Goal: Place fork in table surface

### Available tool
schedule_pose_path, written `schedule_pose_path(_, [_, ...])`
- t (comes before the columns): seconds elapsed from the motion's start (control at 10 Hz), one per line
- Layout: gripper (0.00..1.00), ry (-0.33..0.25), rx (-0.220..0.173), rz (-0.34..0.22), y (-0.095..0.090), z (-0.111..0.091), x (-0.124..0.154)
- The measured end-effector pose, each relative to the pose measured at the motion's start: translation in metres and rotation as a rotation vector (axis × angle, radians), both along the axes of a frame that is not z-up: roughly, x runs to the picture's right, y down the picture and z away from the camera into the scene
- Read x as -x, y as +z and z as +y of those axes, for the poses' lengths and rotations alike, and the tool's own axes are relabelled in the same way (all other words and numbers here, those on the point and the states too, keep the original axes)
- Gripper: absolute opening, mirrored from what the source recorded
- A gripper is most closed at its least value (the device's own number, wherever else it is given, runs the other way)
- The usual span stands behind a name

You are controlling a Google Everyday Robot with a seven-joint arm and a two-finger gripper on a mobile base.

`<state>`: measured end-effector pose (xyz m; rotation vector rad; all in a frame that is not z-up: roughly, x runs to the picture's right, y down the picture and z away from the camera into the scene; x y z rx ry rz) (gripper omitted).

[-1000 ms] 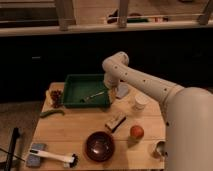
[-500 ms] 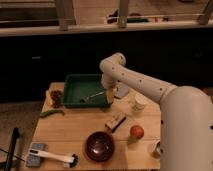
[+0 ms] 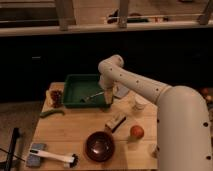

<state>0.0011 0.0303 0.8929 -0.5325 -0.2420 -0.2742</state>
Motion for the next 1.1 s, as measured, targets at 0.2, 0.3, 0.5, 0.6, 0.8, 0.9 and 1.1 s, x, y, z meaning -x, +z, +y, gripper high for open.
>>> schedule_pose_path(0.2, [0.8, -0.008, 0.003, -0.008, 0.0, 0.002, 0.002])
schedule_pose_path(0.3, [0.8, -0.016, 0.002, -0.013, -0.001, 0.0, 0.004])
schedule_pose_path(0.5, [0.8, -0.027, -0.008, -0.017, 0.0, -0.005, 0.009])
schedule_pose_path(0.6, [0.8, -0.036, -0.016, -0.016, 0.003, -0.009, 0.009])
schedule_pose_path(0.8, [0.8, -0.044, -0.026, -0.013, 0.008, -0.015, 0.009])
schedule_pose_path(0.9, [0.8, -0.053, -0.033, -0.016, 0.011, -0.019, 0.01])
schedule_pose_path(1.1, [0.8, -0.073, -0.043, -0.034, 0.018, -0.025, 0.015])
